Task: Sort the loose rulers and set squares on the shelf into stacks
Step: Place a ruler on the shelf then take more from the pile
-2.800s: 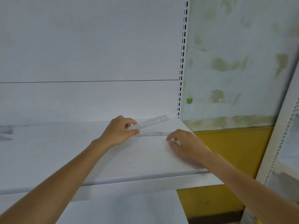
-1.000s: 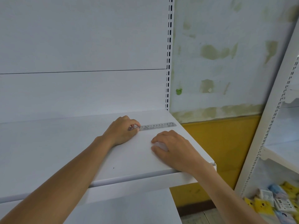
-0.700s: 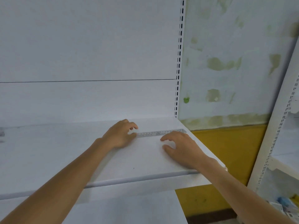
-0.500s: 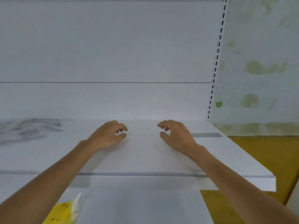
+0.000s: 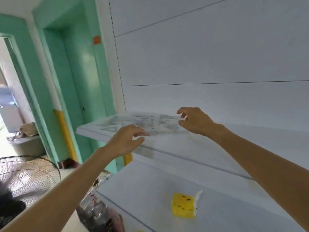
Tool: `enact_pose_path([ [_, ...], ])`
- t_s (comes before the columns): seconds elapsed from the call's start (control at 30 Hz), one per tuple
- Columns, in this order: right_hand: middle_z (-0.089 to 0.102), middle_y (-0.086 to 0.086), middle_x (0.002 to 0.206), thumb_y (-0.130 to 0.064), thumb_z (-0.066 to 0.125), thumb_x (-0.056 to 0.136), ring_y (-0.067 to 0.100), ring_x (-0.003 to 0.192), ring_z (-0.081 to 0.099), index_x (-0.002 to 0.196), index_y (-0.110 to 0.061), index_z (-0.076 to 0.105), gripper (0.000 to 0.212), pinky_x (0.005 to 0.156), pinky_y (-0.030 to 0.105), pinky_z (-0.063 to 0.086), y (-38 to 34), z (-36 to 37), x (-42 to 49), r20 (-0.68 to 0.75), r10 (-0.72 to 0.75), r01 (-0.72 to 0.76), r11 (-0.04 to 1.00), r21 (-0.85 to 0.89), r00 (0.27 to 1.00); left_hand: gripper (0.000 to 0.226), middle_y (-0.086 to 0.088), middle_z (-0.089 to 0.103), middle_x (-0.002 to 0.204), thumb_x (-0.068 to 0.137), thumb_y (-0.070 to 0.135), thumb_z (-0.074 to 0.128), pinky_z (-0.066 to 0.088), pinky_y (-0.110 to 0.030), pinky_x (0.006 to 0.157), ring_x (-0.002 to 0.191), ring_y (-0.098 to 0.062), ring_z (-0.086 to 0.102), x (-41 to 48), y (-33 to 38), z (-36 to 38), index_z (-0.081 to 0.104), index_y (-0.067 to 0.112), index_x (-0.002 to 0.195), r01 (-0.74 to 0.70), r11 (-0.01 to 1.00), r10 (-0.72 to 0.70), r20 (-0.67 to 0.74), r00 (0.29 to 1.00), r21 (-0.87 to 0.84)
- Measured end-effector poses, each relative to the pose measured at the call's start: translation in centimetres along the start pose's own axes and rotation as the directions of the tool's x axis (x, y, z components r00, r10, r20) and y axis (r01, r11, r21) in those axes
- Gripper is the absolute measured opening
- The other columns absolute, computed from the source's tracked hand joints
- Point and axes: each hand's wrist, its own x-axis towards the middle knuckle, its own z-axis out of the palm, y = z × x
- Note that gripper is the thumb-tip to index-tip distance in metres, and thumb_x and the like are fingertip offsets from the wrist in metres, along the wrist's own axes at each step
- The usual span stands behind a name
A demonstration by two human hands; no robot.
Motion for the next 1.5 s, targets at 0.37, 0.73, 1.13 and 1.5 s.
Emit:
enact_pose_path([
  [0.37, 0.056, 0.008, 0.125, -0.026, 0.055, 0.089, 0.024, 0.108, 0.055, 0.127, -0.017, 0.048, 0.039, 0.093, 0.037, 0.046, -3.6, 7.8, 7.9, 0.131, -0.014, 0.013, 1.000, 0.014, 0.991, 0.018, 0.001, 0.061, 0.102, 0.088, 0.022, 0.060, 0.039, -0.022, 0.078, 0.091, -0.010, 0.055, 1.5, -10.4, -1.1, 0.065, 0.022, 0.105, 0.105, 0.993, -0.106, -0.020, 0.994, -0.044],
  [0.73, 0.056, 0.012, 0.124, -0.020, 0.053, 0.091, 0.026, 0.107, 0.056, 0.123, -0.010, 0.053, 0.033, 0.087, 0.035, 0.047, -2.7, 12.6, 17.9, 0.190, -0.058, 0.056, 0.998, 0.018, 0.980, 0.020, -0.003, 0.062, 0.107, 0.088, 0.018, 0.060, 0.037, -0.021, 0.078, 0.091, -0.011, 0.053, 8.5, -18.3, -0.2, 0.065, 0.017, 0.107, 0.184, 0.983, -0.183, -0.041, 0.982, 0.004],
  [1.13, 0.060, 0.015, 0.120, -0.001, 0.040, 0.091, 0.019, 0.089, 0.055, 0.115, -0.009, 0.059, 0.032, 0.073, 0.023, 0.042, -3.9, 15.6, 23.1, 0.198, -0.055, 0.062, 0.998, -0.027, 0.979, 0.022, -0.001, 0.062, 0.108, 0.088, 0.028, 0.060, 0.037, -0.020, 0.078, 0.090, -0.008, 0.053, 16.3, -23.3, 1.9, 0.066, 0.018, 0.106, 0.092, 0.993, -0.088, 0.060, 0.994, -0.076],
  [1.5, 0.059, 0.012, 0.122, -0.029, 0.051, 0.092, 0.028, 0.108, 0.057, 0.119, -0.005, 0.059, 0.037, 0.094, 0.039, 0.047, -6.0, 17.7, 23.8, 0.328, 0.184, -0.066, 0.938, -0.340, 0.927, 0.041, -0.008, 0.050, 0.129, 0.089, 0.042, 0.052, 0.038, -0.036, 0.097, 0.117, -0.023, 0.046, 20.2, -27.2, 2.5, 0.053, 0.021, 0.125, -0.047, 0.998, 0.031, 0.301, 0.953, 0.046],
])
